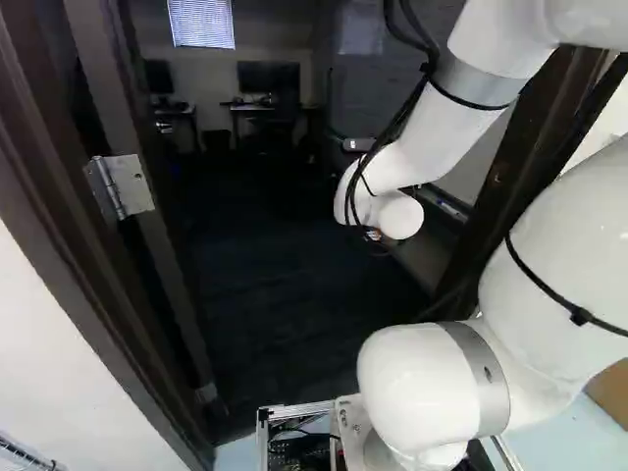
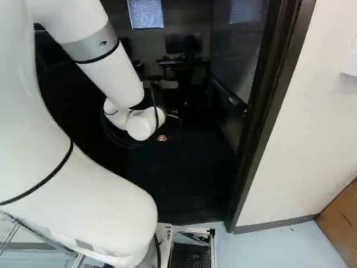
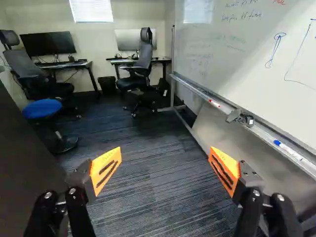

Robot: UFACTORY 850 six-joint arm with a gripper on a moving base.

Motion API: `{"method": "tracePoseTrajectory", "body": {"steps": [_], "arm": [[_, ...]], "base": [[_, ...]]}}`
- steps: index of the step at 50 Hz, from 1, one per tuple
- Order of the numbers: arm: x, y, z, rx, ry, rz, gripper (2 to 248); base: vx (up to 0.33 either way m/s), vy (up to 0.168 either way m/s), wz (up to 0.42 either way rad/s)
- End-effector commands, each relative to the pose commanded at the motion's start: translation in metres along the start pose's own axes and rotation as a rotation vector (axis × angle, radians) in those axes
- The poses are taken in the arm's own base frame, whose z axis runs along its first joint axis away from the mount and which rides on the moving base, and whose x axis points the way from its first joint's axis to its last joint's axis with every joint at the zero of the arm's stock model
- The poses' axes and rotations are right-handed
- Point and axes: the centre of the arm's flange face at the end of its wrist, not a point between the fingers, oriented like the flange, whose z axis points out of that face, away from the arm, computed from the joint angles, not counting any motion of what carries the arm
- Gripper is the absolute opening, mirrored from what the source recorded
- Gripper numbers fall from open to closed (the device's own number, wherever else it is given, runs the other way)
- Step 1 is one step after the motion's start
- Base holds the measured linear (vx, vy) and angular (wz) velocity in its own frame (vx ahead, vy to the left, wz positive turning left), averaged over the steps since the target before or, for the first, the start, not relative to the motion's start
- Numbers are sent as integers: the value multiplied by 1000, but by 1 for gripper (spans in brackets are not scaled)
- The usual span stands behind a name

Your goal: Open the door and move inside

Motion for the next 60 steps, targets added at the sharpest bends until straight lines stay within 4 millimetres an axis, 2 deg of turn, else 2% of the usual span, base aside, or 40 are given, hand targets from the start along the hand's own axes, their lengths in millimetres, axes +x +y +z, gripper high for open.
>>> {"method": "tracePoseTrajectory", "body": {"steps": [27, 60], "arm": [[0, 0, 0, 0, 0, 0, 247], [0, 0, 0, 0, 0, 0, 247]], "base": [[136, -50, -6], [194, -7, 27]]}}
